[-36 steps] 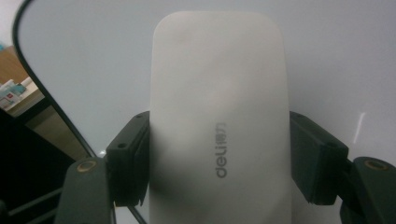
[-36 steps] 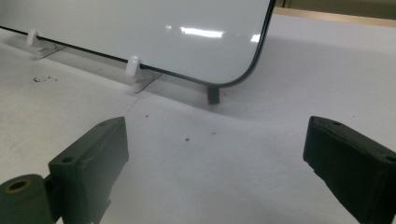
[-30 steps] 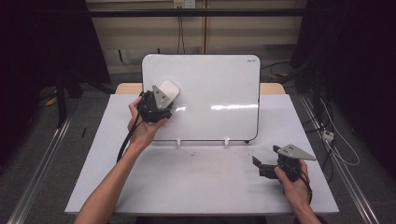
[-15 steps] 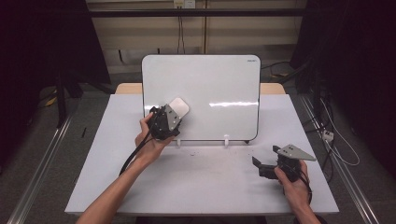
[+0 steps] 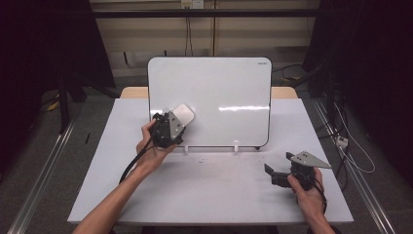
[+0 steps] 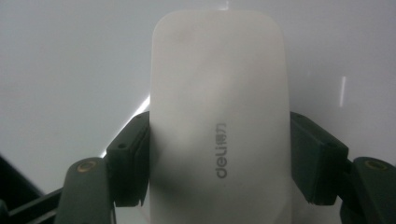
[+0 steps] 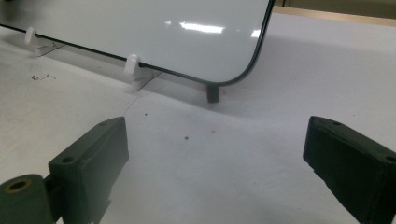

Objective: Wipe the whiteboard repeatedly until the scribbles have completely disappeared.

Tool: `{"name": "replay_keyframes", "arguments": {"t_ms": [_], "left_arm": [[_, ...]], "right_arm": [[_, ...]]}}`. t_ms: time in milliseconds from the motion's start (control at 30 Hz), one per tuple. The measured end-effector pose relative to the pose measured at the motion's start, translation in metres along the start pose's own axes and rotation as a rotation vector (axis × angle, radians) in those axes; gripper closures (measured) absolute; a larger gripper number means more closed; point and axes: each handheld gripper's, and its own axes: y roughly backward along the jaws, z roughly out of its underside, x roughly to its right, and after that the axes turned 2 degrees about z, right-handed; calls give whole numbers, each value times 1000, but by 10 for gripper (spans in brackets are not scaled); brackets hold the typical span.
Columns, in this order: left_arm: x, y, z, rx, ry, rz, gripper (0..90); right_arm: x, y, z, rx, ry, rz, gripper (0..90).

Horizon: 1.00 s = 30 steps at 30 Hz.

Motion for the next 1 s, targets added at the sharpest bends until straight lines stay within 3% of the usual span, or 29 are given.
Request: {"name": "replay_keyframes", "arguments": {"t_ms": [567, 733, 1000], "left_arm": [[-43, -3, -19, 17, 74, -42, 311], [-38, -3, -15, 41, 69, -69, 311], [-22, 1, 3, 39, 60, -41, 311]], "right_arm": [[0, -1, -1, -1, 4, -1, 67], [1, 0, 0, 0, -2, 2, 67], [-1, 1, 0, 1, 0, 1, 67]]}}
